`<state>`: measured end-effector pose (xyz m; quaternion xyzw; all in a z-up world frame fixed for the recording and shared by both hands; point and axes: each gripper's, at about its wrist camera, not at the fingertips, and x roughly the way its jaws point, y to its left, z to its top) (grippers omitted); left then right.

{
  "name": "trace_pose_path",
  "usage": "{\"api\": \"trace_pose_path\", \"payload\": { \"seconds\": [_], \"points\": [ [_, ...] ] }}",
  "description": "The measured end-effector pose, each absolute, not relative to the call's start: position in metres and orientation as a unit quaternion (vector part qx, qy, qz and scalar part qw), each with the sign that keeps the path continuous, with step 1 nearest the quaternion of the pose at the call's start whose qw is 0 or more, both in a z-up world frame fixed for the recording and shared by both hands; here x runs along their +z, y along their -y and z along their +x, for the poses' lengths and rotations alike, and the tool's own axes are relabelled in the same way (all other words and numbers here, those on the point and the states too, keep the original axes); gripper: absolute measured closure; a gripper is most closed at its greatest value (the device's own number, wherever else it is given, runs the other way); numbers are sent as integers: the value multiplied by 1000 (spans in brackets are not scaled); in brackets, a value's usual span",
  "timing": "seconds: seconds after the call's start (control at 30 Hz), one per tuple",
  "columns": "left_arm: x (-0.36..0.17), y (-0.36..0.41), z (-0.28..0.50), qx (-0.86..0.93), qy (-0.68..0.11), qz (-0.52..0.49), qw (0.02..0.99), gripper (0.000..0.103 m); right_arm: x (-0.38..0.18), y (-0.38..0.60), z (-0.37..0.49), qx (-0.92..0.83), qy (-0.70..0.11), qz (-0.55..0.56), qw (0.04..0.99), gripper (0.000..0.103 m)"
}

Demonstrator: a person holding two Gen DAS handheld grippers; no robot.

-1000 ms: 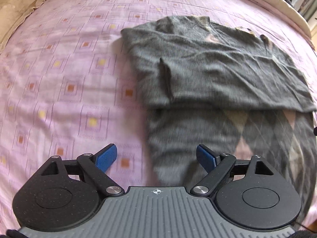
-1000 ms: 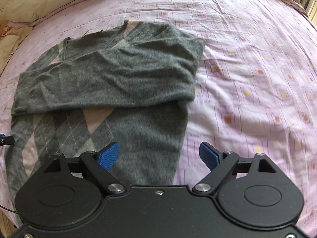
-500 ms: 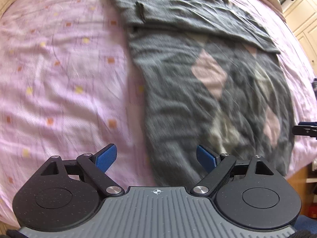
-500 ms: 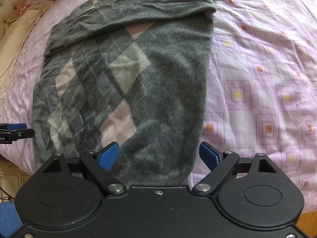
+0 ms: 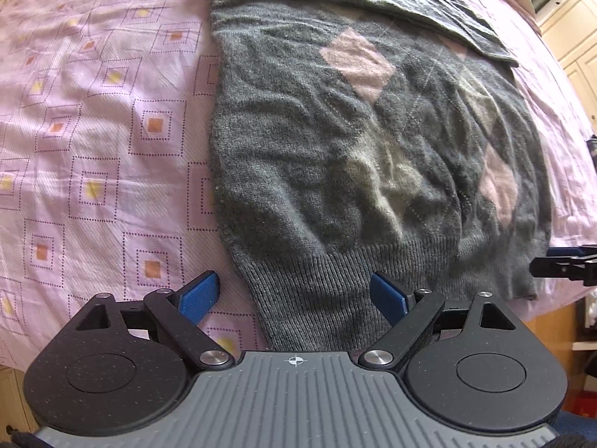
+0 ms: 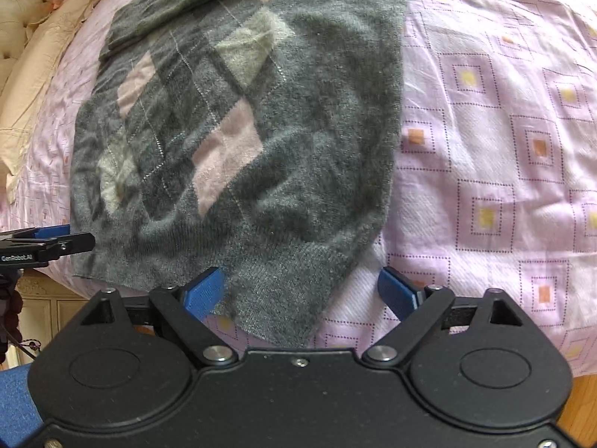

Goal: Fold small clothes
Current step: 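Move both tools down the sweater body to its ribbed hem, then grasp the ribbed hem with both tools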

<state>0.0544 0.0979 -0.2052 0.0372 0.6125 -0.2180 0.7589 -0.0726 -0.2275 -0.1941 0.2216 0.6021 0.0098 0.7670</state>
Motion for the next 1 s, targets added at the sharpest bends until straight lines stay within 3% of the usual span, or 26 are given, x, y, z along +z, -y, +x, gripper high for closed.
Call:
{"api": "trace_pose_path", "payload": {
  "seconds": [0.1, 0.23, 0.6, 0.67, 0.7, 0.73, 0.77, 0.8, 0.87, 0.97, 1.0],
  "points": [
    [-207, -94, 48, -213, -602, 41, 768, 8, -198, 224, -72, 31, -601, 214, 769, 0],
    [-210, -90, 40, -203, -589, 45, 781, 1, -198, 220, -71, 42, -595, 196, 778, 0],
    [-215, -80, 41, -174, -590, 55, 787, 2, -200, 247, -82, 72, -559, 267, 781, 0],
    [-215, -80, 40, -173, -589, 59, 787, 3, -198, 250, -83, 69, -559, 269, 782, 5],
    [-214, -80, 40, -170, -588, 62, 788, 9, -196, 251, -84, 67, -557, 268, 783, 16],
    [-211, -81, 39, -166, -587, 60, 790, 14, -195, 253, -86, 68, -555, 268, 784, 41],
    [-210, -83, 39, -163, -585, 56, 793, 18, -195, 255, -86, 70, -558, 276, 780, 53],
    [-206, -87, 38, -158, -582, 48, 797, 29, -199, 256, -86, 75, -566, 290, 768, 72],
    [-201, -94, 36, -149, -581, 32, 799, 40, -206, 255, -87, 78, -570, 309, 757, 74],
    [-199, -99, 36, -151, -583, 26, 798, 56, -205, 251, -87, 75, -568, 305, 761, 89],
    [-197, -102, 37, -149, -584, 27, 798, 69, -205, 251, -87, 72, -569, 302, 761, 91]
  ]
}}
